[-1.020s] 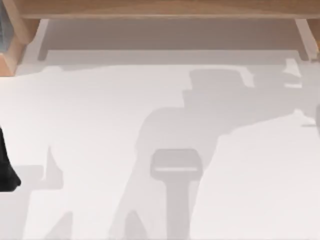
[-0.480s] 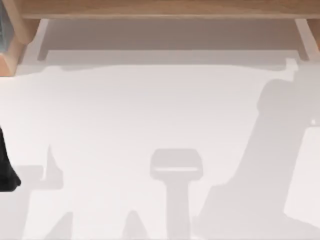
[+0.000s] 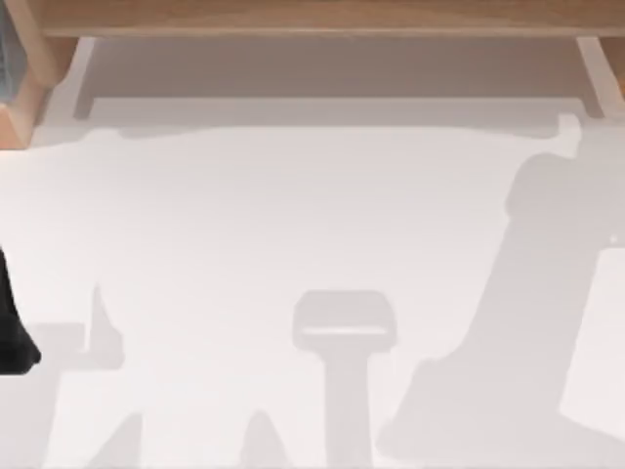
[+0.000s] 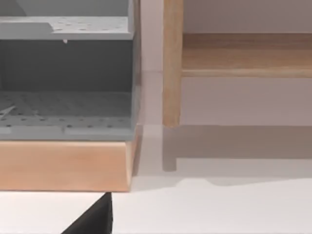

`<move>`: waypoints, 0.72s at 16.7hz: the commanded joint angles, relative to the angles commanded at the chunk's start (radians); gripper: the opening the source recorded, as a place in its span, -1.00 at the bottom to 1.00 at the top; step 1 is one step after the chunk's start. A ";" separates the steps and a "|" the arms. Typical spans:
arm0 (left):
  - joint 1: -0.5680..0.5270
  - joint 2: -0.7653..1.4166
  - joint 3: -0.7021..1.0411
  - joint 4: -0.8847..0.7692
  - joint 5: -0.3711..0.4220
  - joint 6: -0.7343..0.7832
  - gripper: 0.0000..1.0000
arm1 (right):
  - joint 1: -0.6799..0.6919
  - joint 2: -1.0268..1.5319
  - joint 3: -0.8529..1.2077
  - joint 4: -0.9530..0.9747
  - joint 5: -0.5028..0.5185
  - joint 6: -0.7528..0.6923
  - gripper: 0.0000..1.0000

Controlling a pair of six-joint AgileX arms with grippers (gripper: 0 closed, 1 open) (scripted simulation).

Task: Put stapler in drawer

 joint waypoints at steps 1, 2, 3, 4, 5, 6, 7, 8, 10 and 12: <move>0.000 0.000 0.000 0.000 0.000 0.000 1.00 | -0.001 -0.002 0.018 -0.001 -0.007 -0.021 -1.00; 0.000 0.000 0.000 0.000 0.000 0.000 1.00 | -0.004 -0.011 0.042 -0.007 -0.017 -0.050 -1.00; 0.000 0.000 0.000 0.000 0.000 0.000 1.00 | -0.007 -0.027 0.069 -0.017 -0.027 -0.084 -1.00; 0.000 0.000 0.000 0.000 0.000 0.000 1.00 | -0.012 -0.053 0.098 -0.032 -0.038 -0.118 -1.00; 0.000 0.000 0.000 0.000 0.000 0.000 1.00 | -0.017 -0.084 0.128 -0.047 -0.049 -0.149 -1.00; 0.000 0.000 0.000 0.000 0.000 0.000 1.00 | -0.020 -0.115 0.160 -0.061 -0.059 -0.175 -1.00; 0.000 0.000 0.000 0.000 0.000 0.000 1.00 | -0.021 -0.143 0.191 -0.070 -0.070 -0.197 -1.00; 0.000 0.000 0.000 0.000 0.000 0.000 1.00 | -0.020 -0.165 0.218 -0.073 -0.081 -0.212 -1.00; 0.000 0.000 0.000 0.000 0.000 0.000 1.00 | -0.013 -0.191 0.247 -0.068 -0.098 -0.228 -1.00; 0.000 0.000 0.000 0.000 0.000 0.000 1.00 | -0.012 -0.186 0.236 -0.060 -0.099 -0.220 -1.00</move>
